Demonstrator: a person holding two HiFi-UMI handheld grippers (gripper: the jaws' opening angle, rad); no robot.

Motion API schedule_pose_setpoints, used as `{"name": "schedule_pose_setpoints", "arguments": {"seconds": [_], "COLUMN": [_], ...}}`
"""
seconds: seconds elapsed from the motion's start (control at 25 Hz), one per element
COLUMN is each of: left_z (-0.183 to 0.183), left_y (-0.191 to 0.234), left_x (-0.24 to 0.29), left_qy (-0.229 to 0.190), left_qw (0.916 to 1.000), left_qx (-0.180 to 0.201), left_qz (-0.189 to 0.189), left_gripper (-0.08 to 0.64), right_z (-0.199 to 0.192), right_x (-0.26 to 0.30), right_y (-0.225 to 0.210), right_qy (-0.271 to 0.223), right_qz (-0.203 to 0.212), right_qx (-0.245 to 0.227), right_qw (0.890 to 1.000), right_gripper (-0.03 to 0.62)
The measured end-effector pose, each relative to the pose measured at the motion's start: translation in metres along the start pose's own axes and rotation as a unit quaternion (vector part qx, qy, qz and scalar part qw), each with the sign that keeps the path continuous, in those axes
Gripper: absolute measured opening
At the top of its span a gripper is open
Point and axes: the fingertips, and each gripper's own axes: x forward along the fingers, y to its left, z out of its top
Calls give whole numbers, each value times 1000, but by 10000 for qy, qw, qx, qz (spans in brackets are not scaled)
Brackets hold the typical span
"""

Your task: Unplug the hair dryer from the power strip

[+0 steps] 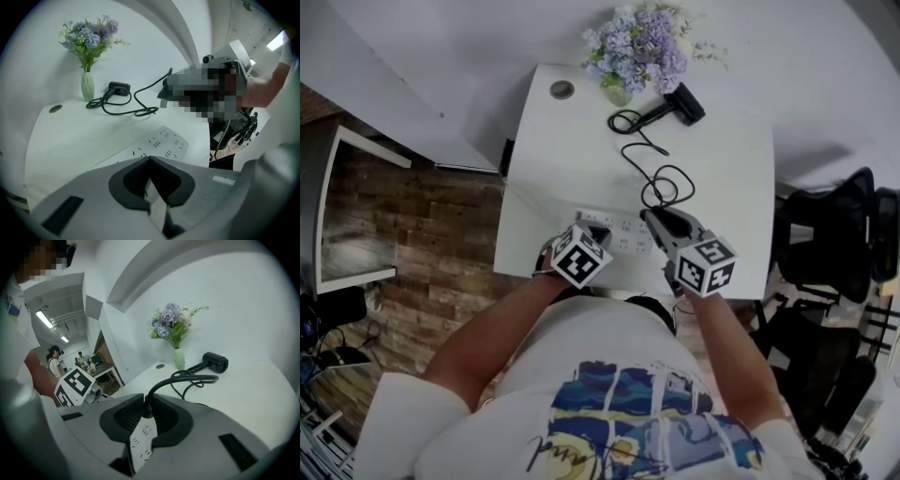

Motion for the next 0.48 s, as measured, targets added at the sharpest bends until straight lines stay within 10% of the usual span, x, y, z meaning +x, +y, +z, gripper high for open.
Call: {"name": "schedule_pose_setpoints", "arguments": {"seconds": [0.48], "left_z": [-2], "left_y": [-1], "left_x": [-1], "left_qy": [58], "left_qw": [10000], "left_qx": [-40], "left_qz": [-12], "left_gripper": [2], "right_z": [7], "right_x": [-13], "right_y": [-7], "right_qy": [-145], "right_qz": [-60], "right_qx": [109], "right_qw": [9998], "right_gripper": [57]}}
